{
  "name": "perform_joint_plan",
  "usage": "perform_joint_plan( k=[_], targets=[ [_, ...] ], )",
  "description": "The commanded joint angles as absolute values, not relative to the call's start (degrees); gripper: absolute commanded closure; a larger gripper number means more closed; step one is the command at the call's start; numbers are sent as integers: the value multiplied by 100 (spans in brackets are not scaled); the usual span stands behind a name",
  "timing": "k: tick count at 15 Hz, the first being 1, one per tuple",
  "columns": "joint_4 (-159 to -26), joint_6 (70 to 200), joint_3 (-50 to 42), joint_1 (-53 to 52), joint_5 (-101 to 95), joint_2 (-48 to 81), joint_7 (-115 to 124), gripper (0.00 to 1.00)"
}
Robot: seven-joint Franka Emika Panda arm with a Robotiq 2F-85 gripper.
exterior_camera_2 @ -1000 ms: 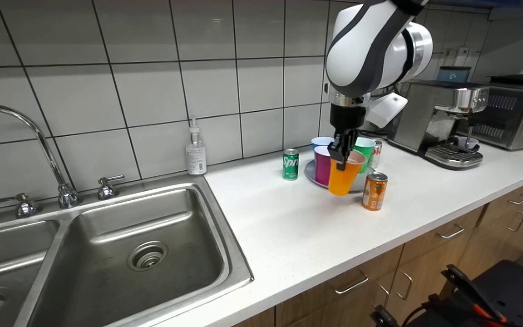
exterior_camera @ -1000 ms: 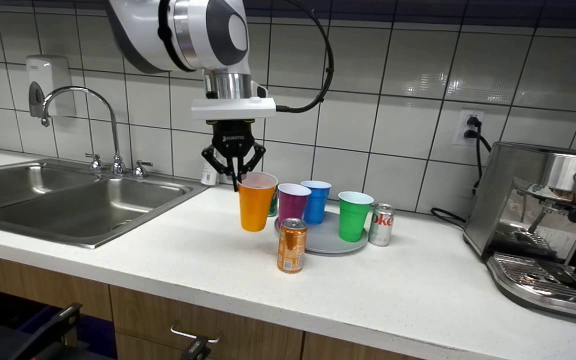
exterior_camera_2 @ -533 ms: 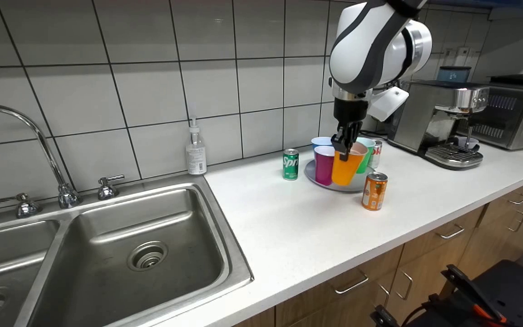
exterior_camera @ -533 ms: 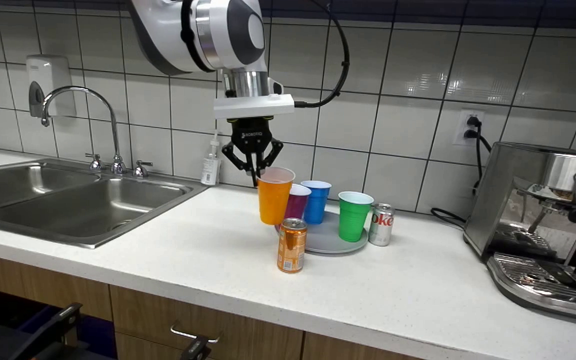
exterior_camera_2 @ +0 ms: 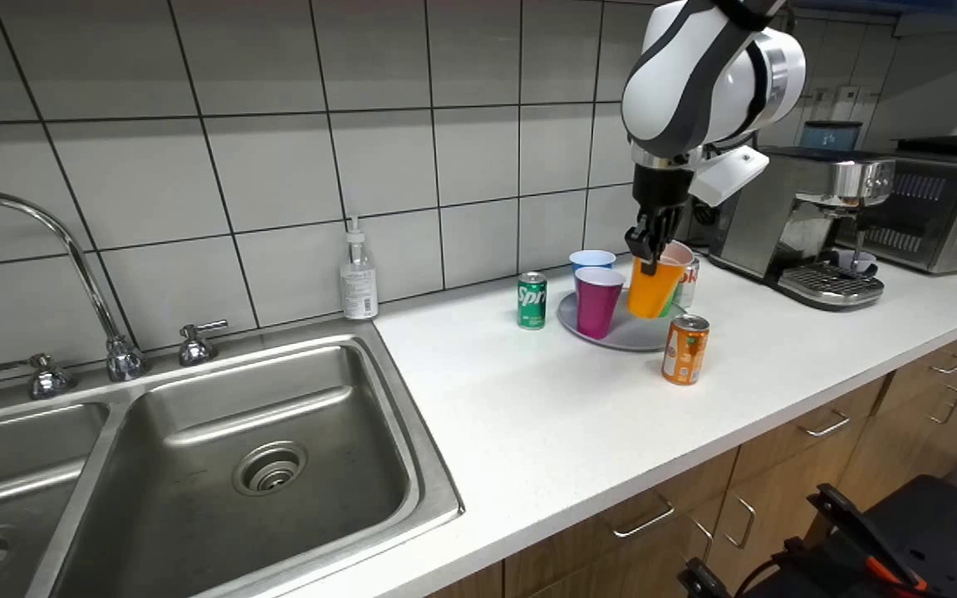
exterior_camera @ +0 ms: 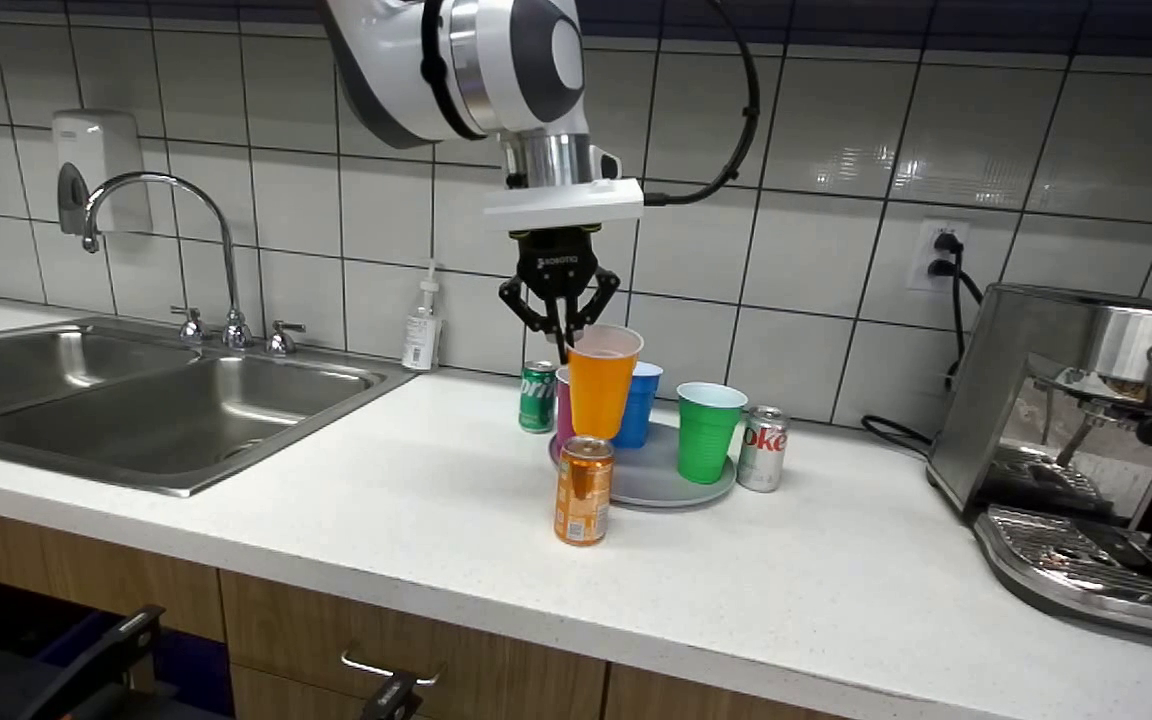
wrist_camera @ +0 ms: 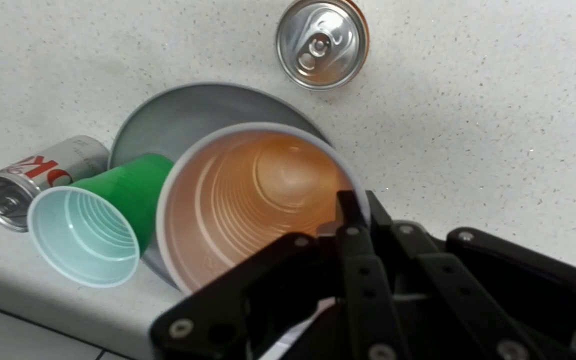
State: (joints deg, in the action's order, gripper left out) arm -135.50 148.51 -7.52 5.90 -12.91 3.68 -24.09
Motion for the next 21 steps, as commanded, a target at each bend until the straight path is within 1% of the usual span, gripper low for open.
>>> perform_joint_plan(
  k=[1, 6, 14, 21],
  targets=[
    [-13317, 14796, -814, 775, -1347, 475, -2624, 99],
    [-13074, 14784, -839, 929, -1142, 783, -3014, 99],
    [-12338, 14728, -700, 1023, -1113, 1707, -3053, 99],
    [-11920, 14587, -644, 1077, -1172, 2084, -2994, 99]
  ],
)
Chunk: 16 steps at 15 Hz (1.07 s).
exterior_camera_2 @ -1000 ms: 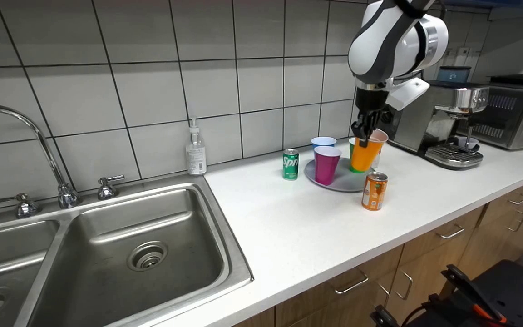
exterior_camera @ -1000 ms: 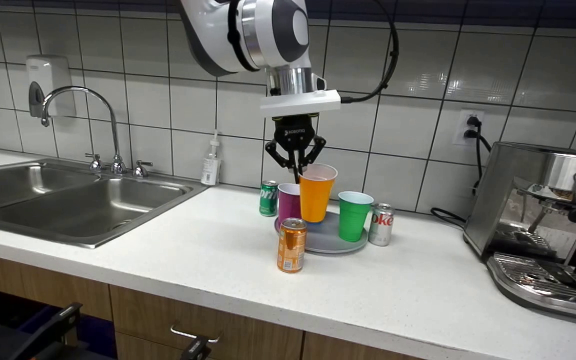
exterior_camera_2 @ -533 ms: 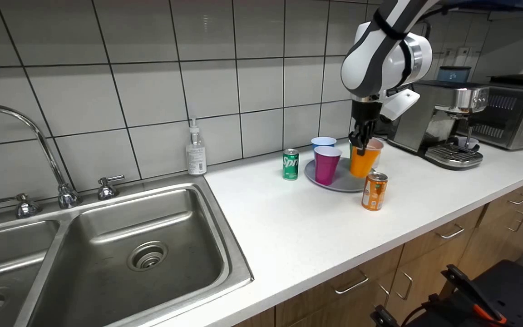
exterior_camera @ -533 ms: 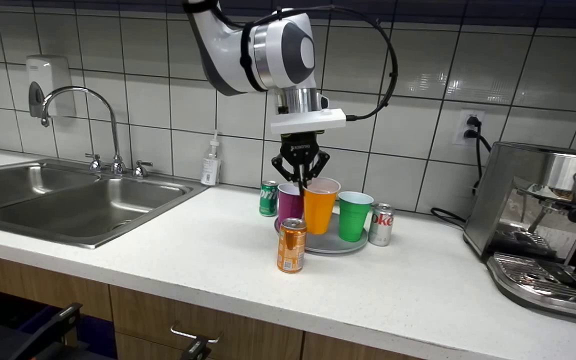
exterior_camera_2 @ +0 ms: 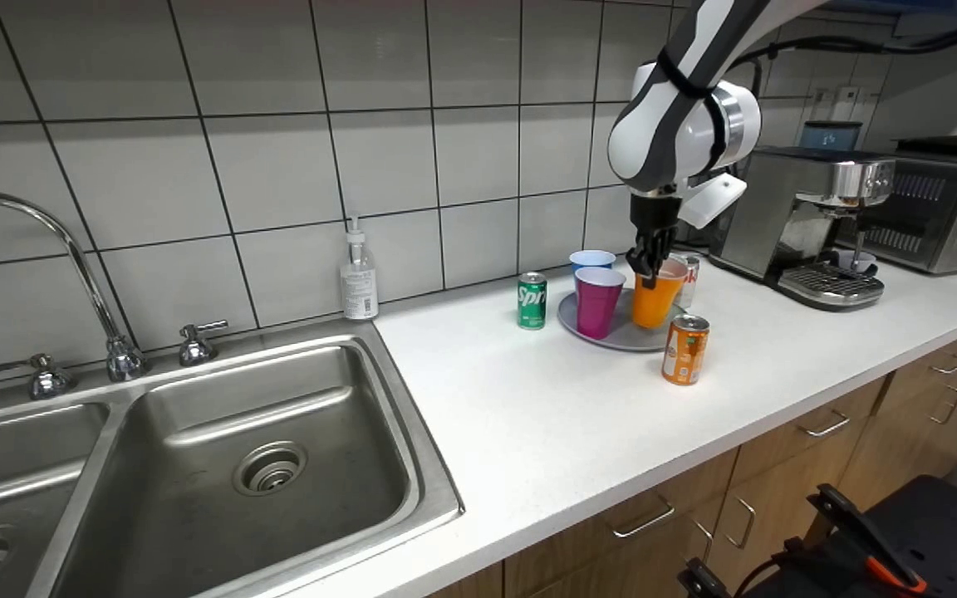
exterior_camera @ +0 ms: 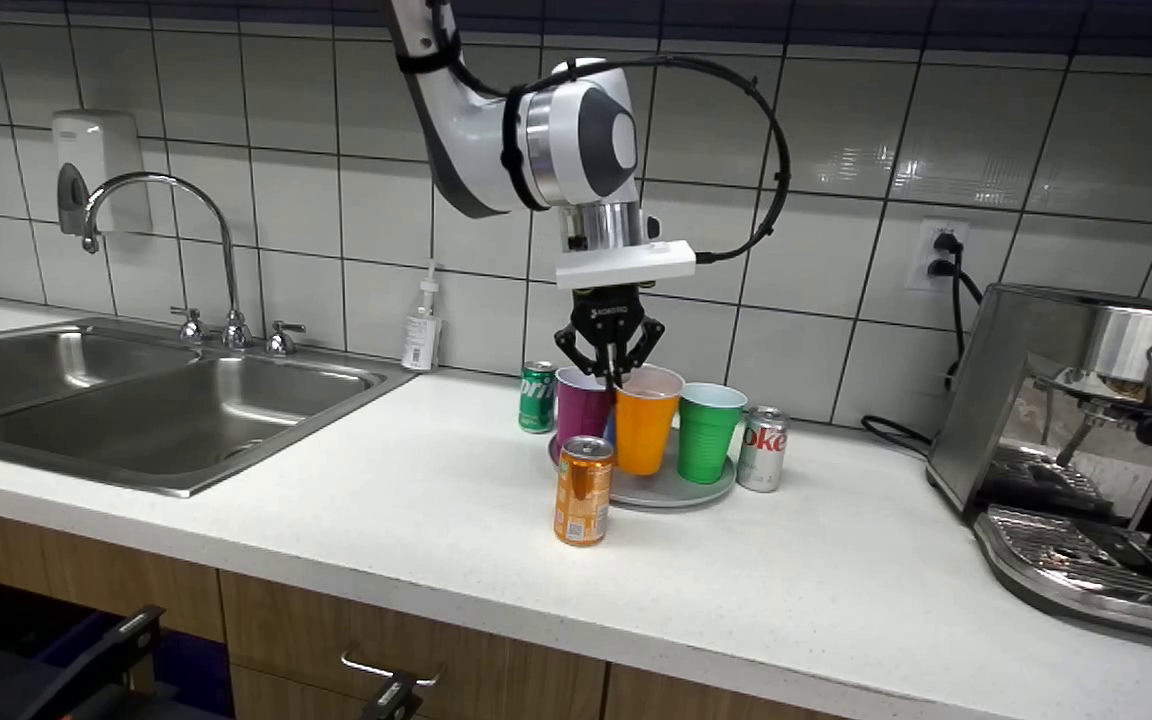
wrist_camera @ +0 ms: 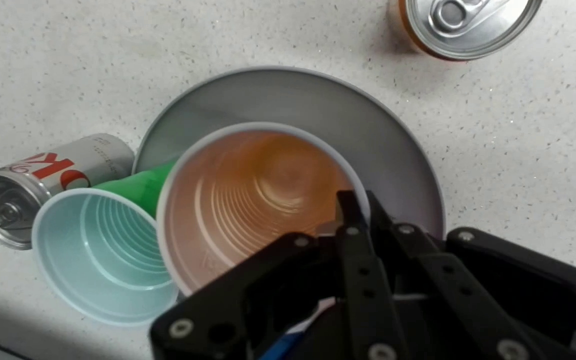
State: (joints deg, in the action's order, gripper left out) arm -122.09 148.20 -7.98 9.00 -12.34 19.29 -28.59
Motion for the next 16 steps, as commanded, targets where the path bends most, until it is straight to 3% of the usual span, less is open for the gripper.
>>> perform_joint_plan(
  k=[1, 16],
  targets=[
    [-11897, 14579, -638, 1092, -1169, 2112, -3010, 99],
    [-11710, 14349, -562, 1221, -1142, 2349, -2907, 99]
  ],
)
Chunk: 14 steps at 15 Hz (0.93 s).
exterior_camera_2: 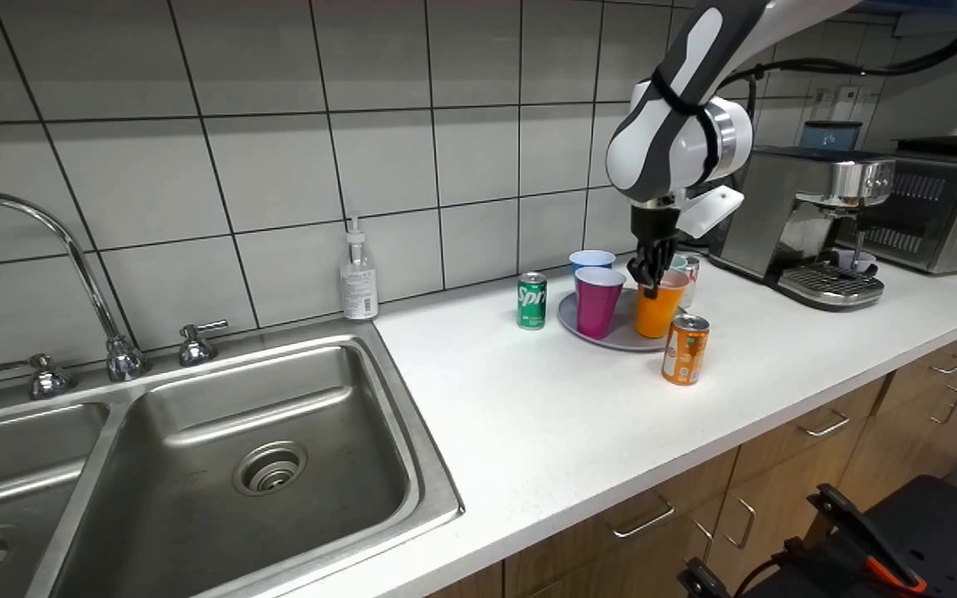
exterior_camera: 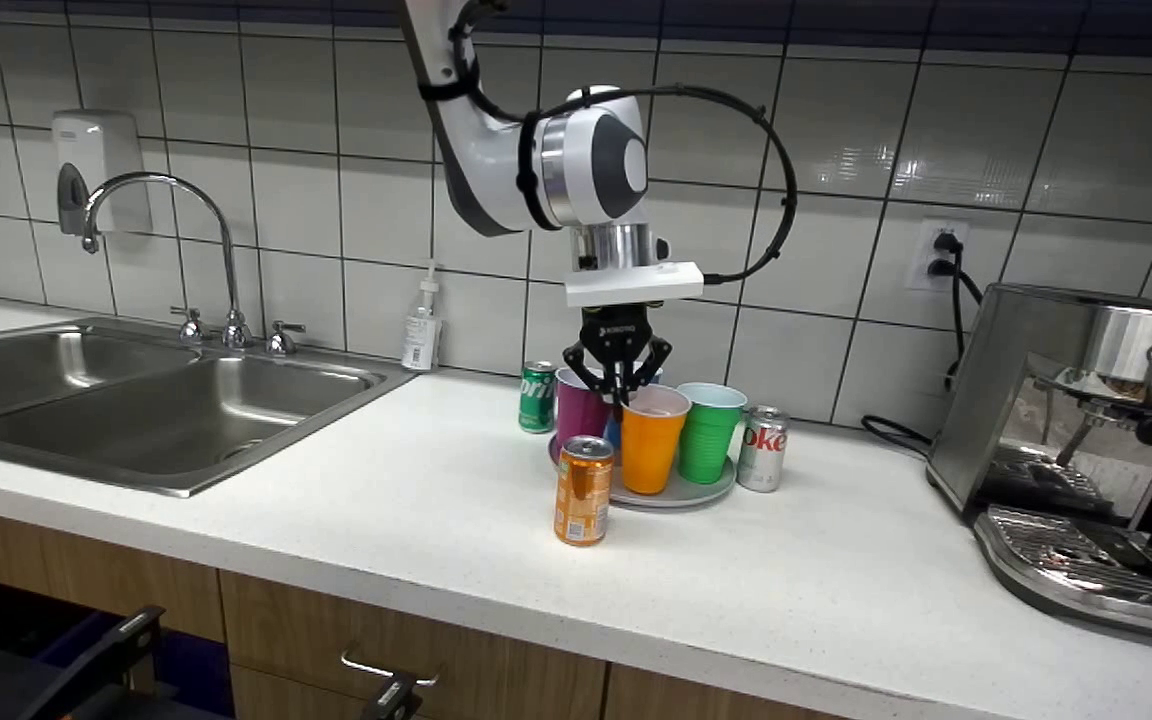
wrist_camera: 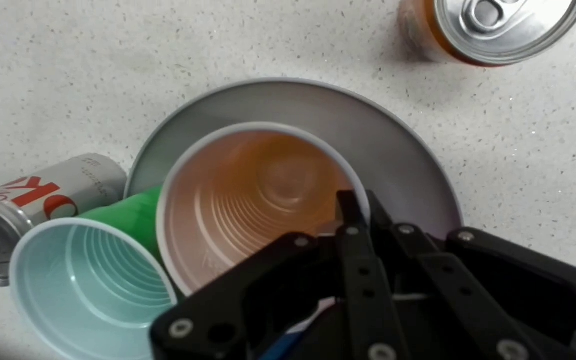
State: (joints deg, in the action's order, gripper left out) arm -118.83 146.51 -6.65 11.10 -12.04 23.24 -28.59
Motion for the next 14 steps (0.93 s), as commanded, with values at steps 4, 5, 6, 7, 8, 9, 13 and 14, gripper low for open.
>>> perform_joint_plan(
  k=[4, 5, 6, 7, 8, 9, 13, 14],
  targets=[
    [-11662, 14185, -552, 1232, -1102, 2343, -2920, 56],
    [-11652, 14168, -550, 1232, -1103, 2336, -2927, 47],
    [-11643, 14151, -553, 1227, -1113, 2332, -2926, 41],
    [-11638, 14141, -554, 1223, -1121, 2326, -2928, 33],
    [-11635, 14126, -550, 1224, -1117, 2317, -2936, 26],
    [-11652, 14116, -544, 1228, -1108, 2285, -2947, 17],
    [-11860, 14198, -491, 1250, -1066, 2005, -3051, 0],
    [-11925, 14225, -465, 1265, -1014, 1921, -3074, 0]
  ],
)
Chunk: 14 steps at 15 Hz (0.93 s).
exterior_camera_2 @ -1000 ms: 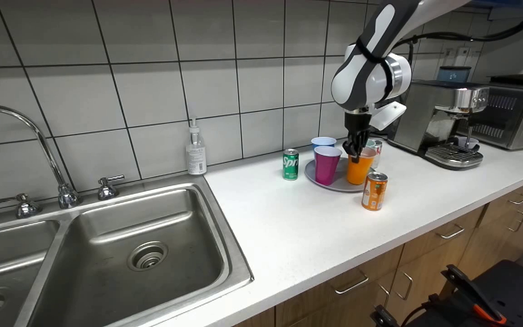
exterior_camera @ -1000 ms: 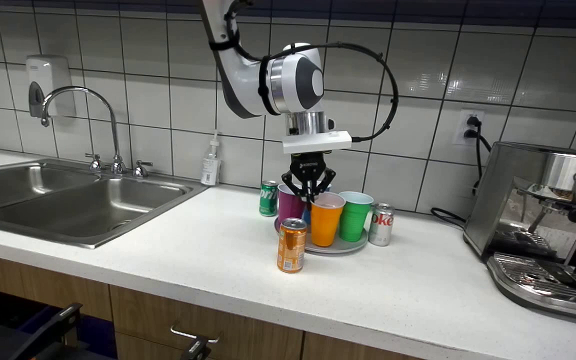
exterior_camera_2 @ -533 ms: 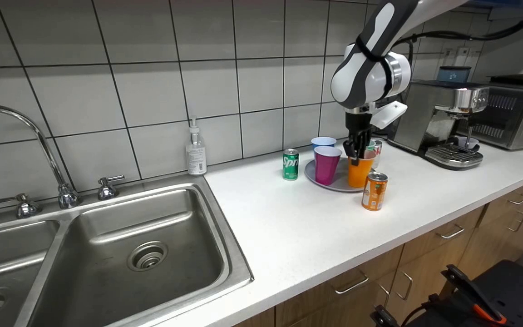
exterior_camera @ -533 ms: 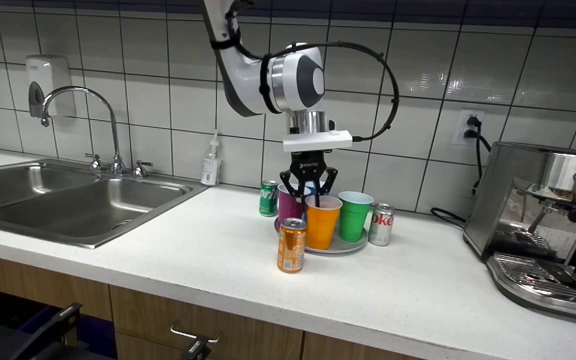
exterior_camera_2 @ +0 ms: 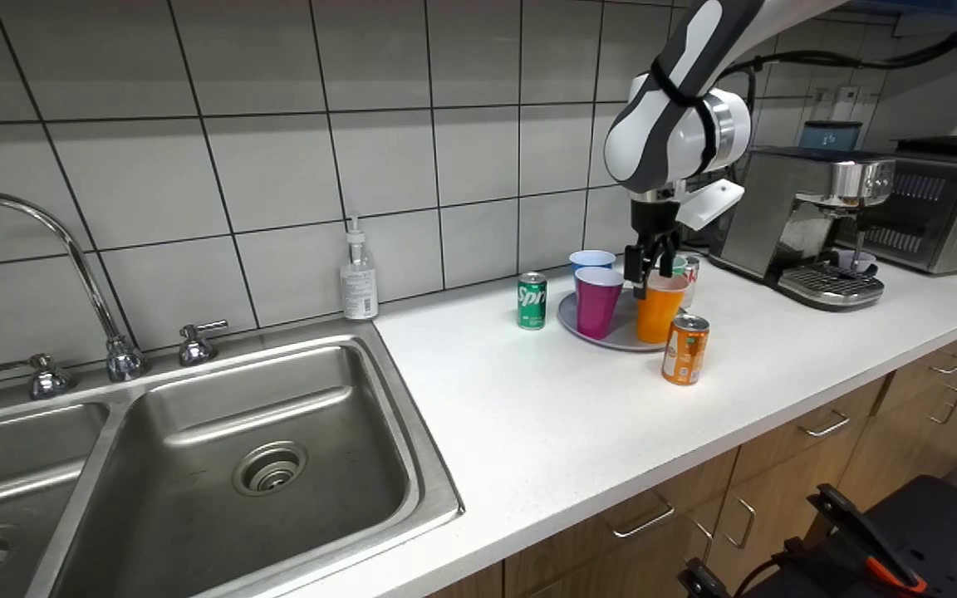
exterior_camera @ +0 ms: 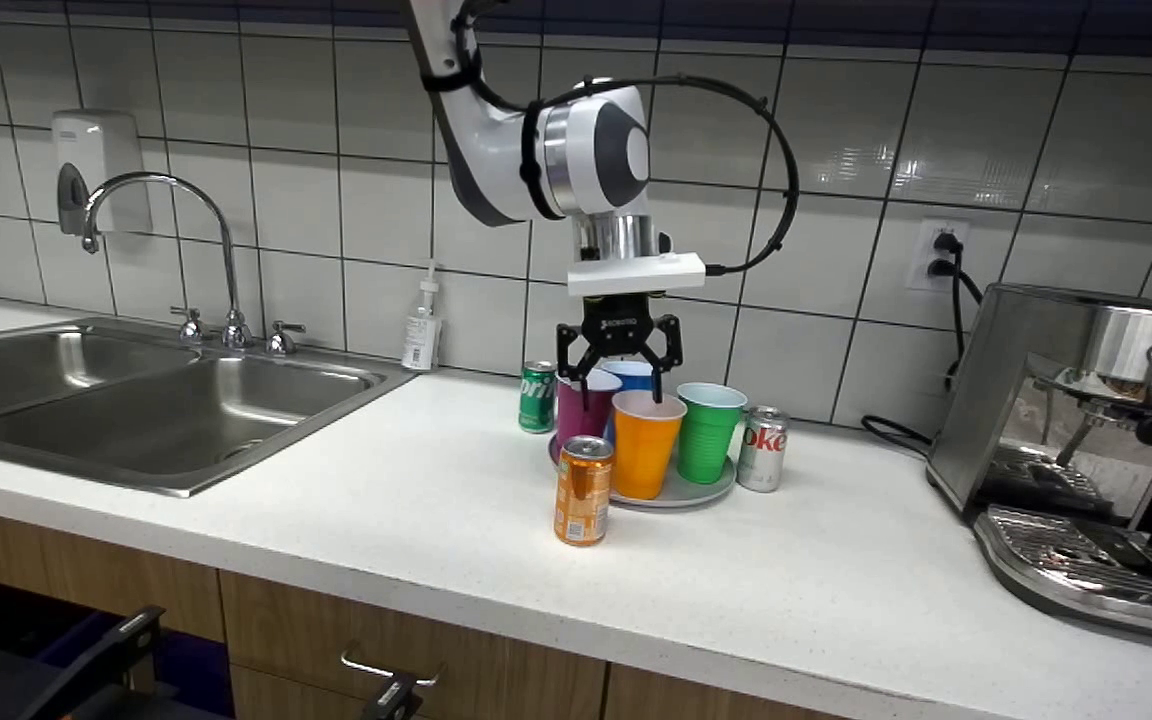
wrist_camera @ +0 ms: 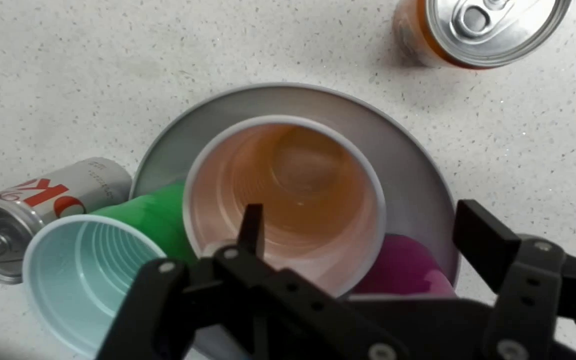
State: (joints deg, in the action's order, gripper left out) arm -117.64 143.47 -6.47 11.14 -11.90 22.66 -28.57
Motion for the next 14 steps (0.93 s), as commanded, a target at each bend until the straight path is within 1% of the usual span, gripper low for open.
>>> perform_joint_plan(
  k=[1, 8, 14],
  targets=[
    [-12031, 14273, -426, 1287, -920, 1805, -3106, 0],
    [-12946, 14792, -418, 1238, -266, 887, -3026, 0],
    [-14146, 15265, -559, 1106, -104, -162, -2971, 0]
  ],
)
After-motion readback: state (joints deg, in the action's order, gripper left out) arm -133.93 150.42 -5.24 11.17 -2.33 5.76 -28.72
